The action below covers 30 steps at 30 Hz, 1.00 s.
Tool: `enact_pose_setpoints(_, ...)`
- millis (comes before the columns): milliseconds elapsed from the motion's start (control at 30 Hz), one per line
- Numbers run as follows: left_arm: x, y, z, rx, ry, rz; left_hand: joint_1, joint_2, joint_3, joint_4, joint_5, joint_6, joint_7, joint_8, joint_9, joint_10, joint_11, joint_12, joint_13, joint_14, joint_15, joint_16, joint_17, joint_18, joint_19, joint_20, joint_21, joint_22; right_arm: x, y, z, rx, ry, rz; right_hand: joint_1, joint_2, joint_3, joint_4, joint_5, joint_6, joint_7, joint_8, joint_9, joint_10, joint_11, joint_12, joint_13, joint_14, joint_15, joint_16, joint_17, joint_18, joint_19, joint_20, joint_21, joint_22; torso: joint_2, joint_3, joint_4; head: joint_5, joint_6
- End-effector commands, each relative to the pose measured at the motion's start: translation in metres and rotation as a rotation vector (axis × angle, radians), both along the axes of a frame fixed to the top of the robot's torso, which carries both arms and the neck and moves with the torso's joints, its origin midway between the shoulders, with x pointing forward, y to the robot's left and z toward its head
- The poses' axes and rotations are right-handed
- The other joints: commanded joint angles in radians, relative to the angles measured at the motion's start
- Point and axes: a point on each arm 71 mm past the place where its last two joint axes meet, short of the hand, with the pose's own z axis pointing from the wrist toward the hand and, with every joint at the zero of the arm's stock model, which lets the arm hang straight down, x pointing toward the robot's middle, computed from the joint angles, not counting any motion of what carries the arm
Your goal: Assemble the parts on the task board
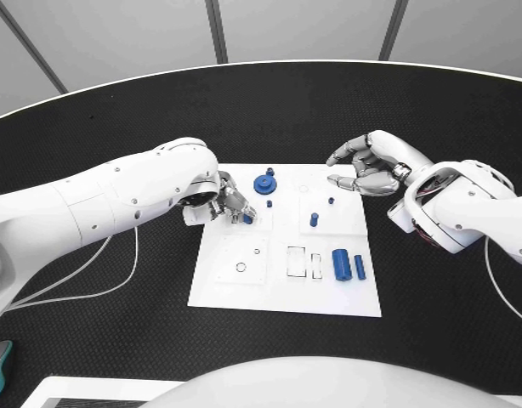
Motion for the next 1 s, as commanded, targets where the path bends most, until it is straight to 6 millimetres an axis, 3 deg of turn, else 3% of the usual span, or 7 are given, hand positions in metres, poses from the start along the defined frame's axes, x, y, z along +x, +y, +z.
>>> enact_pose_setpoints(33, 0.0003, 0.0, 0.0001, -0.001, -0.002, 0.002, 0.001, -0.006, -0.005, -0.001, -0.007, 0.003, 0.004, -0.001, 0.001, -0.002, -0.001, 0.006, 0.001, 0.101, 0.0, 0.0, 0.23, -0.019, 0.002, -0.008, -0.002, 0.0, 0.0, 0.0, 0.0, 0.0, 0.0, 0.0, 0.0, -0.012, 0.003, 0.002, 0.005, 0.001, 0.002, 0.004, -0.001, -0.009, -0.001, -0.004, 0.082, 0.079, -0.007, -0.006, 0.157, 0.01, 0.04, -0.006, -0.002, 0.127, 0.002, -0.0005, -0.0008, 0.0, 0.001)
enact_pose_setpoints(1000, 0.0016, -0.0052, 0.001, -0.003, -0.02, -0.001, 0.014, -0.008, -0.032, 0.008, -0.048, 0.005, 0.003, -0.001, 0.002, -0.002, -0.002, 0.007, 0.002, 0.101, -0.001, 0.0, 0.229, -0.019, 0.002, -0.009, -0.003, 0.0, -0.0006, -0.0007, -0.0001, -0.001, 0.004, -0.001, 0.0, -0.012, 0.003, 0.002, 0.005, 0.001, 0.002, 0.004, -0.002, -0.008, -0.001, -0.003, 0.082, 0.079, -0.007, -0.006, 0.158, 0.01, 0.04, -0.006, -0.001, 0.128, 0.002, -0.0003, -0.0001, -0.004, -0.002)
